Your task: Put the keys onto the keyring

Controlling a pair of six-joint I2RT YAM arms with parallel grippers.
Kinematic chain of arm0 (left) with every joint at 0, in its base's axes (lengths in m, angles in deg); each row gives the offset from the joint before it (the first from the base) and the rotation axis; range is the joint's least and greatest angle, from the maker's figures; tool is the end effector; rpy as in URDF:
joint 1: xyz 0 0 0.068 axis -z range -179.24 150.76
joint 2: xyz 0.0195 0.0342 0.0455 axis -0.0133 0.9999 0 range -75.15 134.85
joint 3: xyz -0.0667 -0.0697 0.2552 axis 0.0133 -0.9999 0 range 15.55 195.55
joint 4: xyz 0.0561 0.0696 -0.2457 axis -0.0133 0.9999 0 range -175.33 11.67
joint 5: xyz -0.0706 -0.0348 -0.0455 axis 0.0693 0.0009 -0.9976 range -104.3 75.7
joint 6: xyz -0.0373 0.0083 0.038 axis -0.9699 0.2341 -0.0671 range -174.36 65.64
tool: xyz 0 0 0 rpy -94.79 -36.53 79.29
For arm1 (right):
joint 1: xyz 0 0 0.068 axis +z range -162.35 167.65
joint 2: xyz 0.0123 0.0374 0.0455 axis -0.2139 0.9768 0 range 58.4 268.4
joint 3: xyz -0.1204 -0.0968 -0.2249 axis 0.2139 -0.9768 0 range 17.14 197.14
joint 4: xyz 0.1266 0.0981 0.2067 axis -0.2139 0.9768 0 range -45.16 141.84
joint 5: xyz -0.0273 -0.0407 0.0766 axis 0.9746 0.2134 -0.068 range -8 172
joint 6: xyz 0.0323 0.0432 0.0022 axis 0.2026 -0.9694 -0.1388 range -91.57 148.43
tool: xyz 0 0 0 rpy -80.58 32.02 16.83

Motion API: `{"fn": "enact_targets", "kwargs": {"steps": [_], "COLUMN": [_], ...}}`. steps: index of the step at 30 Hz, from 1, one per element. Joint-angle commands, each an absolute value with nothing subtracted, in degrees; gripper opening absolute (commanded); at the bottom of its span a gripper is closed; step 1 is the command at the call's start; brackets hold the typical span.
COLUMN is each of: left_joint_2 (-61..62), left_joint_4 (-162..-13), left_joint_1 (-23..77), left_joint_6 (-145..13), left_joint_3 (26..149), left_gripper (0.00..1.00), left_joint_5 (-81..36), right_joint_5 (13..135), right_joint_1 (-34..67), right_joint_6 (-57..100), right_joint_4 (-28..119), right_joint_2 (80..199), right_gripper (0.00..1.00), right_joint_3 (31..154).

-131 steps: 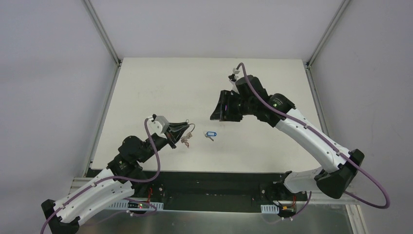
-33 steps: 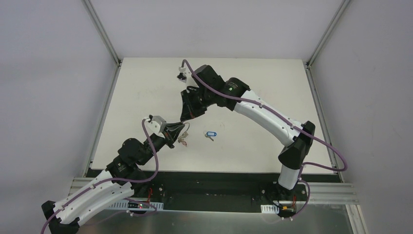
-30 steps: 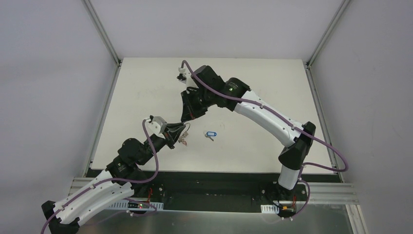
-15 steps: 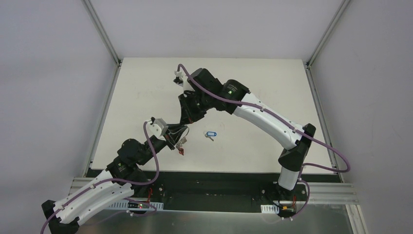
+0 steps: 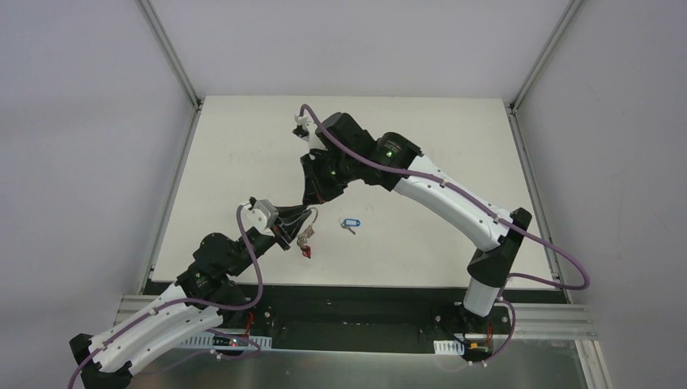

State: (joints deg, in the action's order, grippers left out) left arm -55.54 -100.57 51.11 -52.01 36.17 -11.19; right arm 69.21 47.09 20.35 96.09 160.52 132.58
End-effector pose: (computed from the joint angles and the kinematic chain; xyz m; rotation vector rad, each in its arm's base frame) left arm 0.0784 -0.0913 0.2971 0.5419 1.2015 -0.6817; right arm 0.1894 0.3362 0.4196 -1.1402 2.0727 0.8614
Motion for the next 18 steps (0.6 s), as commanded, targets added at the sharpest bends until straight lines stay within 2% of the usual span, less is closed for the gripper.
{"fn": "enact_targets", "kwargs": {"steps": [1,18], "left_joint_2": [-56.4,-58.1], "left_joint_4": [-102.2,-102.4], "left_joint_1": [51.9,52.4], "left_joint_6": [-51.1,-50.9], "left_joint_3": [35.9,35.5], "left_gripper": [0.20,0.23], "left_joint_5": [-11.8,-11.3], "right_joint_5": [70.9,69.8], "right_joint_1": [46.9,47.1], "right_joint_6": [20.3,20.4], "right_joint_4": [95.7,96.4], "right_joint_2": [156.6,158.0], "right_gripper": [0.00,0.00], "right_joint_3": [133.0,133.8]}}
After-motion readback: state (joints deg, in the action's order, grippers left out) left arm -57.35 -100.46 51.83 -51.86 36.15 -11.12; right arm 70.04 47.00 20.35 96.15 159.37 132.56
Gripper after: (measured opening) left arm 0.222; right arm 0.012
